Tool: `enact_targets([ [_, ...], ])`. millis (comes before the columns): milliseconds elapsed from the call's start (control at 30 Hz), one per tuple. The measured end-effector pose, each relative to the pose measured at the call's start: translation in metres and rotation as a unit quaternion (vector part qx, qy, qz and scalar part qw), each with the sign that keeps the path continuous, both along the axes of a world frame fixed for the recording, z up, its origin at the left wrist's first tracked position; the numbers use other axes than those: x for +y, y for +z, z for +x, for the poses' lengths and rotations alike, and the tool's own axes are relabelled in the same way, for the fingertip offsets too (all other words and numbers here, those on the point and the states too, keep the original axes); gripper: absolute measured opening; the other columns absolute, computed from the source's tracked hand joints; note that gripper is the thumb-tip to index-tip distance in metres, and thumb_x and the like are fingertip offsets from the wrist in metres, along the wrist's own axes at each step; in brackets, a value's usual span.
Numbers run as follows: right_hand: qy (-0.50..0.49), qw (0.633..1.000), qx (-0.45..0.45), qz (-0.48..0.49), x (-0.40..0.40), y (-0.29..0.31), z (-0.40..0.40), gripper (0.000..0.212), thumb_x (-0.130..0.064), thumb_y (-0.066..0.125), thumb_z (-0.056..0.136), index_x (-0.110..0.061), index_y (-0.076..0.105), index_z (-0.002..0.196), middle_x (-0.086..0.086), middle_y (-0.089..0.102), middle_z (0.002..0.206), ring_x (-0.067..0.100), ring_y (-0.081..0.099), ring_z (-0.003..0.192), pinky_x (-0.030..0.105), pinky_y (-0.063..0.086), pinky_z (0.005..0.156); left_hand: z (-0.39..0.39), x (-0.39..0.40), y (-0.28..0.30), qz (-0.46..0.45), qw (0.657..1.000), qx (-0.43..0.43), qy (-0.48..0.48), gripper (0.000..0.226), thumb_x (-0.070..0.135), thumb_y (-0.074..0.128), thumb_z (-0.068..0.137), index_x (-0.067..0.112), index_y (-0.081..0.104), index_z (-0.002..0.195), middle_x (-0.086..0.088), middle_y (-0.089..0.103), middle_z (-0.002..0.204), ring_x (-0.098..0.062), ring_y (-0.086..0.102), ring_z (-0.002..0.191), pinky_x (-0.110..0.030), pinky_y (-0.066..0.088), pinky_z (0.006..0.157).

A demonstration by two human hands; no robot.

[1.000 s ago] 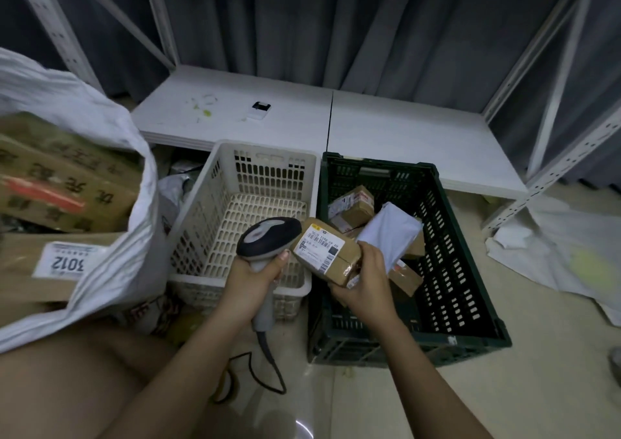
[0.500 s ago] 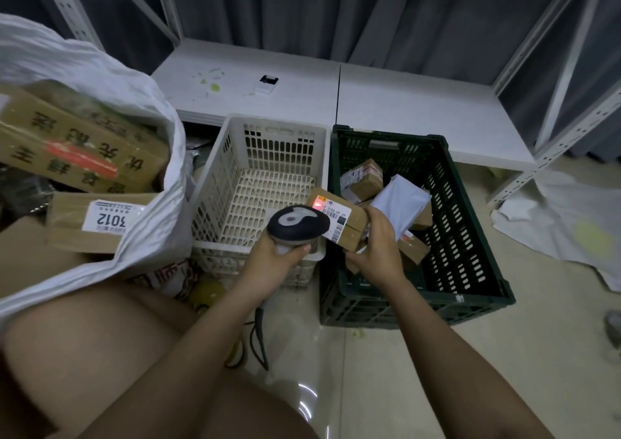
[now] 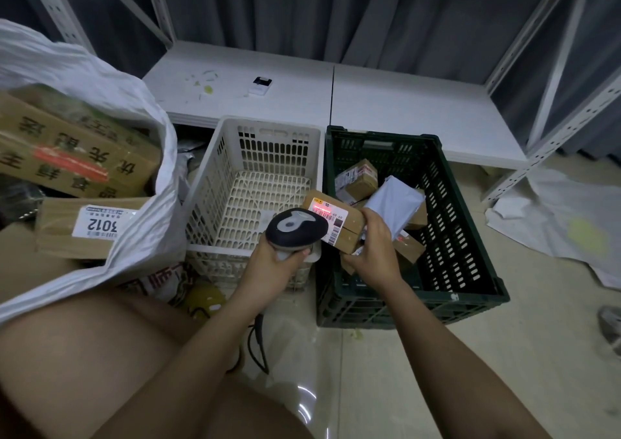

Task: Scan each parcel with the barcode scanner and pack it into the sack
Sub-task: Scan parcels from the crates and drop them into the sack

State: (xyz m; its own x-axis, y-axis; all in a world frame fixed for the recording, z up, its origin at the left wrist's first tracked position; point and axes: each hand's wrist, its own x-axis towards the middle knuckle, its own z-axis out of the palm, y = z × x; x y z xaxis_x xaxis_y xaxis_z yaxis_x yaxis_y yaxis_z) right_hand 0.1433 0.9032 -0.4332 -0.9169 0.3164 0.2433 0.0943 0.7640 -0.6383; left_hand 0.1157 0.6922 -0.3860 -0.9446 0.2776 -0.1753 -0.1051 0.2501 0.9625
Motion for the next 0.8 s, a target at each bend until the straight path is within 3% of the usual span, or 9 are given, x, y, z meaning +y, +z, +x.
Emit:
enact_targets([
  [233,-0.002,1.000,0.004,-0.009,-0.001,0.006,-0.001,0.075,-0.020,0.081,0.068,-0.016,0.042,0.132,0.006,0.051,0.128,0.022,0.048,0.117,0.040,0.046,0.092,0.002,-0.002,0.006,0.003,1.000,-0.008,0.012,0.064,0.029,0.077,0.079,0.020,0.048,0.135,0.002,0.061,0.125,-0.016,0.058,0.114,-0.043,0.048,0.101],
  [367,0.009,0.999,0.033,-0.025,-0.010,0.031,-0.015,0.078,-0.017,0.080,0.067,-0.015,0.040,0.135,0.007,0.049,0.130,0.026,0.046,0.121,0.033,0.041,0.093,-0.003,-0.009,0.026,0.030,0.999,-0.002,0.031,0.059,0.024,0.075,0.082,0.017,0.048,0.134,-0.003,0.062,0.122,-0.017,0.061,0.105,-0.030,0.051,0.089],
  [467,0.028,0.996,0.082,-0.036,-0.029,0.070,-0.030,0.080,-0.019,0.082,0.069,-0.017,0.039,0.137,0.004,0.045,0.134,0.021,0.041,0.123,0.029,0.034,0.094,-0.011,-0.023,0.056,0.053,0.997,0.026,0.041,0.059,0.032,0.076,0.078,0.021,0.052,0.131,0.000,0.064,0.120,-0.017,0.061,0.109,-0.038,0.051,0.096],
  [500,0.035,0.993,0.102,-0.039,-0.038,0.086,-0.033,0.081,-0.020,0.083,0.070,-0.017,0.038,0.138,0.003,0.044,0.136,0.017,0.038,0.124,0.026,0.030,0.096,-0.014,-0.029,0.067,0.068,0.995,0.040,0.053,0.052,0.027,0.075,0.081,0.021,0.053,0.127,0.003,0.065,0.115,-0.010,0.062,0.108,-0.031,0.050,0.095],
  [567,0.054,0.988,0.138,-0.036,-0.058,0.121,-0.039,0.083,-0.021,0.083,0.069,-0.018,0.038,0.139,0.001,0.043,0.138,0.013,0.036,0.124,0.025,0.029,0.096,-0.016,-0.043,0.094,0.089,0.990,0.078,0.083,0.040,0.015,0.070,0.085,0.023,0.051,0.120,0.013,0.062,0.102,0.013,0.060,0.089,-0.008,0.047,0.079],
  [600,0.067,0.985,0.156,-0.030,-0.069,0.138,-0.041,0.084,-0.021,0.083,0.068,-0.020,0.037,0.138,-0.003,0.043,0.136,0.012,0.035,0.123,0.026,0.030,0.096,-0.015,-0.050,0.110,0.095,0.985,0.101,0.103,0.041,0.013,0.070,0.085,0.024,0.051,0.120,0.016,0.060,0.101,0.014,0.058,0.086,-0.008,0.045,0.077],
  [700,0.117,0.972,0.204,-0.024,-0.100,0.180,-0.048,0.085,-0.021,0.083,0.066,-0.024,0.036,0.137,-0.016,0.038,0.128,0.007,0.034,0.119,0.028,0.036,0.097,-0.015,-0.080,0.146,0.109,0.973,0.141,0.144,0.026,0.017,0.073,0.083,0.027,0.062,0.105,0.009,0.067,0.095,-0.008,0.063,0.091,-0.033,0.052,0.089],
  [733,0.131,0.968,0.213,-0.022,-0.111,0.192,-0.051,0.086,-0.022,0.084,0.066,-0.026,0.035,0.136,-0.016,0.038,0.129,0.008,0.035,0.120,0.032,0.039,0.098,-0.014,-0.092,0.157,0.114,0.970,0.150,0.155,0.023,0.019,0.073,0.083,0.025,0.065,0.103,0.007,0.069,0.091,-0.011,0.065,0.088,-0.034,0.054,0.085],
  [800,0.162,0.961,0.224,-0.015,-0.138,0.216,-0.057,0.088,-0.026,0.084,0.066,-0.030,0.032,0.137,-0.013,0.040,0.133,0.012,0.037,0.123,0.038,0.043,0.101,-0.010,-0.117,0.181,0.132,0.959,0.174,0.178,0.022,0.018,0.071,0.085,0.017,0.066,0.106,0.005,0.069,0.089,-0.010,0.064,0.083,-0.021,0.053,0.073],
])
